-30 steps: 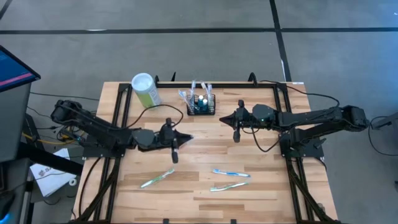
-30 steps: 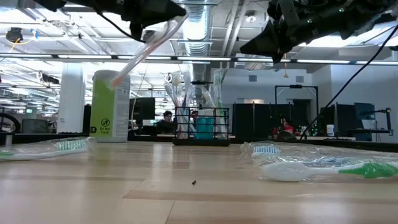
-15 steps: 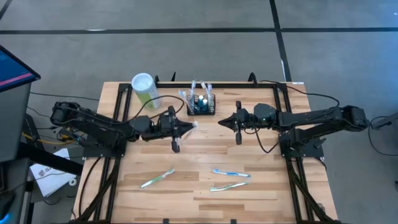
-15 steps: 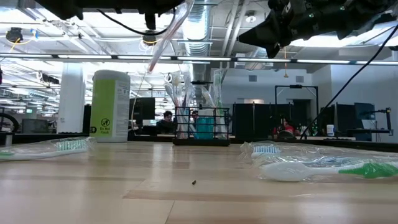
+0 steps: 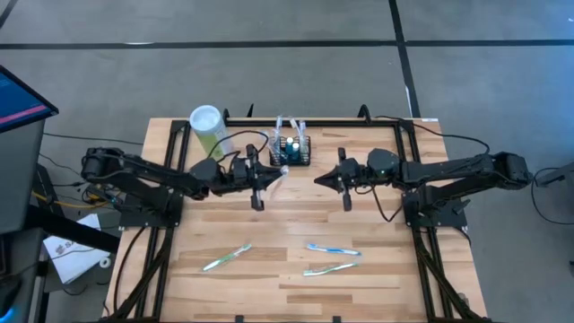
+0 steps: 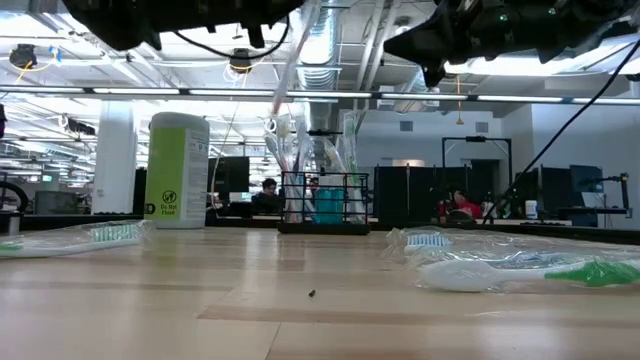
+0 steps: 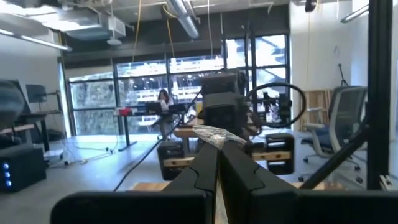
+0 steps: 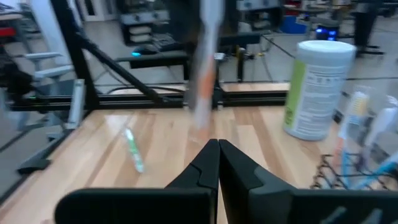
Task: Pick & Place toothbrushing station
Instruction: Put the orange toothbrush into the black wire organizer
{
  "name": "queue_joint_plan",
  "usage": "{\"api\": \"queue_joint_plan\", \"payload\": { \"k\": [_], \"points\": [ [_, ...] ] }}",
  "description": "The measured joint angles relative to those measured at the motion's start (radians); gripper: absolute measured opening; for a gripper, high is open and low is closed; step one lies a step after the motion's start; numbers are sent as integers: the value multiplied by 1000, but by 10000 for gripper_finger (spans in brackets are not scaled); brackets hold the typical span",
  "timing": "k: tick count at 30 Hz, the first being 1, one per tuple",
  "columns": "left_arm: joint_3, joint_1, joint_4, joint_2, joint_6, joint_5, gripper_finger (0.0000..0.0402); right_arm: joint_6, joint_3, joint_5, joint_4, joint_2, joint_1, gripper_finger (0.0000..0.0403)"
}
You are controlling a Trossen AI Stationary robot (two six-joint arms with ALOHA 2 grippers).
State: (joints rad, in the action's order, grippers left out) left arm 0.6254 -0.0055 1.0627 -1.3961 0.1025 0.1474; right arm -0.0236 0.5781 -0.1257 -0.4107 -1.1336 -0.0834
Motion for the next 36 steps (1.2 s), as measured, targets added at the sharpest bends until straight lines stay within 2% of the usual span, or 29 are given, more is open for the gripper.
{"api": "queue_joint_plan", "payload": {
  "k": [8, 17, 22, 28, 36],
  "points": [
    [22, 35, 196, -139, 2, -81, 1, 5, 0, -6, -22, 0, 33, 0],
    [115, 48, 205, -218, 17, -141, 1, -3, 0, -7, -58, -49, 37, 7],
    [127, 47, 204, -220, 24, -151, 1, 9, 0, -8, -153, -130, 37, 60],
    [127, 47, 201, -220, 24, -151, 1, 24, 0, -6, -264, -165, 22, 125],
    [127, 47, 201, -223, 24, -150, 1, 24, 0, -5, -329, -164, 22, 169]
  ]
}}
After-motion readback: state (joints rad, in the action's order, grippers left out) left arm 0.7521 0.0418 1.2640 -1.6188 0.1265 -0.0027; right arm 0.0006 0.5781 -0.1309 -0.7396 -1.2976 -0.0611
